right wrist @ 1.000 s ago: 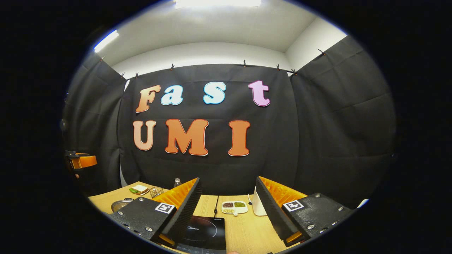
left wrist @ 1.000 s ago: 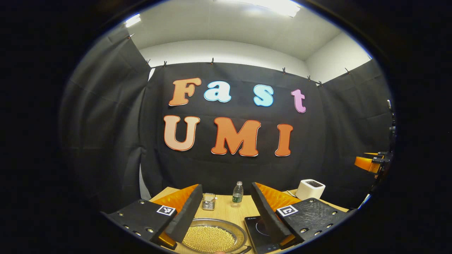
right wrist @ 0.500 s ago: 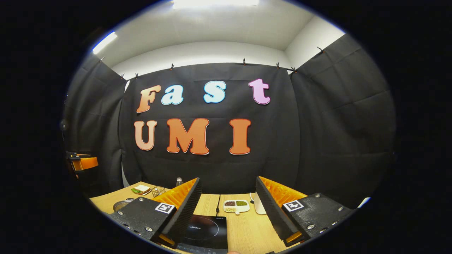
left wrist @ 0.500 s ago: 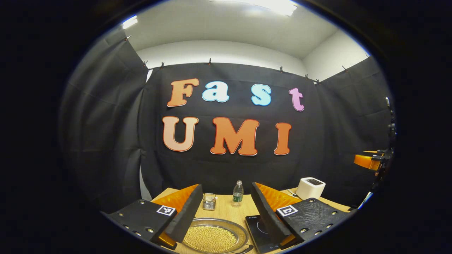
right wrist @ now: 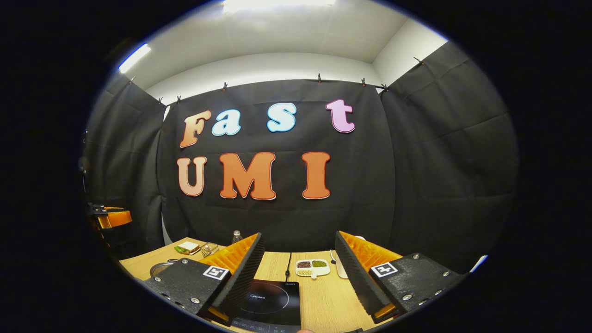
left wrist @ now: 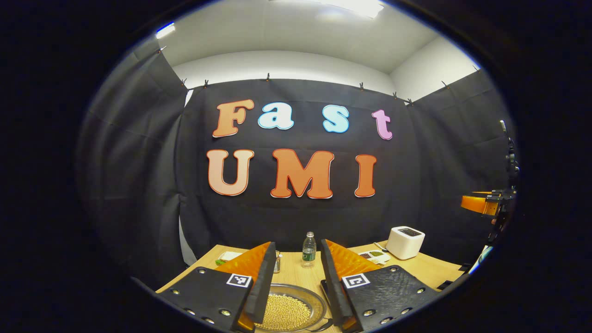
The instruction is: First push the handle of the pot to place it horizontally, then grasp the pot with both hands and set it on the induction cooktop.
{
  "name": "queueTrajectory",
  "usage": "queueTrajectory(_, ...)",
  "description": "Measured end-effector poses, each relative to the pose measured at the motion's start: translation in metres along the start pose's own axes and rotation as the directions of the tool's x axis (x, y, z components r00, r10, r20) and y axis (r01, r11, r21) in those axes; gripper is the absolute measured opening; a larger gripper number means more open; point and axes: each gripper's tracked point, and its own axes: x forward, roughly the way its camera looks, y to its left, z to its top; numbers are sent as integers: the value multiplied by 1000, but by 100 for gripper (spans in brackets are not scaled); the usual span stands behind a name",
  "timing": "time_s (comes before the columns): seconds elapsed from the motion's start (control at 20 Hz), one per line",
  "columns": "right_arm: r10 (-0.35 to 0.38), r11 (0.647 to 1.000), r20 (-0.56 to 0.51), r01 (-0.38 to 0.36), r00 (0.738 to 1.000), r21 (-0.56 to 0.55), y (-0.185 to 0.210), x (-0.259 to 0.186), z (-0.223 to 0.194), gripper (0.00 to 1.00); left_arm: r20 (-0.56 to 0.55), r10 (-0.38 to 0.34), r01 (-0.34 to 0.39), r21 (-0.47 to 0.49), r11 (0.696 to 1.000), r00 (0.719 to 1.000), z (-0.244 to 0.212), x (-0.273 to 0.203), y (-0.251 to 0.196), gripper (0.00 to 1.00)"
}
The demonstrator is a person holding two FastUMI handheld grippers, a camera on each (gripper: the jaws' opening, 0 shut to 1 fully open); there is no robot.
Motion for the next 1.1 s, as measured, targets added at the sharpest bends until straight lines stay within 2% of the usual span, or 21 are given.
queueTrajectory(0.05, 3, 1000, -1, -3, 1000, -1, 1, 0, -1, 96, 1, -3, 3, 18, 1000, 1000, -1, 0, 0, 47)
queueTrajectory(0.1, 6, 1000, -4, -6, 1000, -1, 2, 1, -2, 96, 4, -7, 7, 34, 999, 1000, -3, 1, -1, 44)
queueTrajectory(0.2, 12, 1000, -10, -12, 1000, 0, 4, 2, -5, 96, 17, -19, 19, 34, 999, 1000, -4, 1, -4, 27)
queueTrajectory(0.25, 12, 1000, -13, -12, 1000, 1, 5, 2, -8, 96, 16, -25, 24, 25, 999, 1000, -8, 2, -5, 24)
queueTrajectory(0.35, 16, 1000, -21, -16, 1000, 0, 7, 3, -12, 96, -13, -52, 52, -4, 999, 999, -21, 0, -15, 4)
queueTrajectory(0.75, 27, 1000, -49, -27, 998, 1, 14, 4, -24, 96, -156, -90, 88, -14, 996, 984, -96, -20, -10, 2)
queueTrajectory(0.9, 21, 1000, -33, -21, 999, 4, 16, 6, -21, 96, -238, -128, 124, -33, 992, 963, -135, -34, -17, 2)
queueTrajectory(1.1, 27, 1000, -23, -27, 999, 3, 23, 8, -20, 96, -335, -148, 132, -69, 989, 930, -181, -51, -19, 2)
